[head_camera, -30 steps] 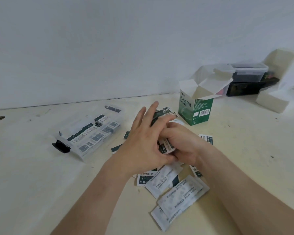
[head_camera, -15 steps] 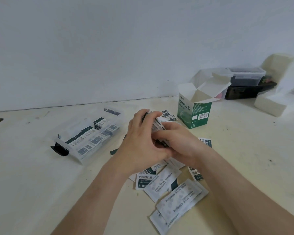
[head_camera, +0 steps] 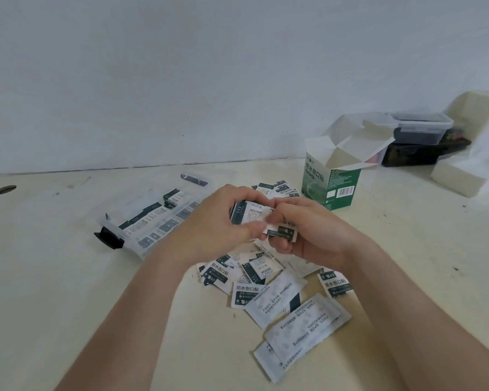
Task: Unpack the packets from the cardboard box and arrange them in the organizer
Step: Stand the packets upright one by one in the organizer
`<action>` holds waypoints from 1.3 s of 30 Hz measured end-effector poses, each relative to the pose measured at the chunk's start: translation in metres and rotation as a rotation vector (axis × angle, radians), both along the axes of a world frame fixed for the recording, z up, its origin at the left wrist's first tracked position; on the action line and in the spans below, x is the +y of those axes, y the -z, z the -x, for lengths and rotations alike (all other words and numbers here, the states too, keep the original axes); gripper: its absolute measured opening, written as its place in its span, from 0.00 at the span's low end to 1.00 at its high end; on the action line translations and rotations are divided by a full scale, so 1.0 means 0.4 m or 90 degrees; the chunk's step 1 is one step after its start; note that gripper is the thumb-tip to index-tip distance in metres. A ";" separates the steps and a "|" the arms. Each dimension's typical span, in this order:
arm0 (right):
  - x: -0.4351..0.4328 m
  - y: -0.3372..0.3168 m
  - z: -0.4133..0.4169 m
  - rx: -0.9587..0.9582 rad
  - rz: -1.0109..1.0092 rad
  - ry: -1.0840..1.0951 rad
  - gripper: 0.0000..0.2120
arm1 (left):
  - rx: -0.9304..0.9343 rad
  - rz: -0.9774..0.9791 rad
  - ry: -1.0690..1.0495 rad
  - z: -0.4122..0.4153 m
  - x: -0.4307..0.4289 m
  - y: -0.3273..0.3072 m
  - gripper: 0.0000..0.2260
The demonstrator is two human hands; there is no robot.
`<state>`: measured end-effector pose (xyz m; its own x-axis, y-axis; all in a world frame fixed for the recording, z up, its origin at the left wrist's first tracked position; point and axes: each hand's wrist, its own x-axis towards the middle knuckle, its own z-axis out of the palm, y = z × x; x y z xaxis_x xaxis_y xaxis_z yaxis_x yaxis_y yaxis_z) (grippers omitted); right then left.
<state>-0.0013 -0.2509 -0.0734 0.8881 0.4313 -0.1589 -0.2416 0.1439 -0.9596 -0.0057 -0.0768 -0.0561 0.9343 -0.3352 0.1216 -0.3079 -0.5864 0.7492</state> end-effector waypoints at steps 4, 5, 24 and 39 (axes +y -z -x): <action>-0.006 -0.002 0.003 0.033 -0.005 -0.040 0.14 | 0.077 0.101 0.012 0.004 0.015 -0.016 0.12; -0.004 0.002 0.004 0.022 0.013 -0.040 0.13 | 0.083 0.097 -0.001 0.005 0.017 -0.018 0.13; 0.006 0.022 -0.007 -0.444 0.600 0.157 0.13 | 0.051 -0.477 -0.007 0.083 0.063 0.040 0.27; 0.079 0.038 0.022 -0.524 0.504 0.085 0.19 | -0.100 -0.047 -0.186 0.072 0.083 0.005 0.14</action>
<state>-0.0101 -0.2194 -0.0886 0.8801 0.3631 0.3059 0.4715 -0.5933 -0.6524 -0.0346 -0.0436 -0.0581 0.9640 -0.0692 0.2566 -0.2268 -0.7172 0.6589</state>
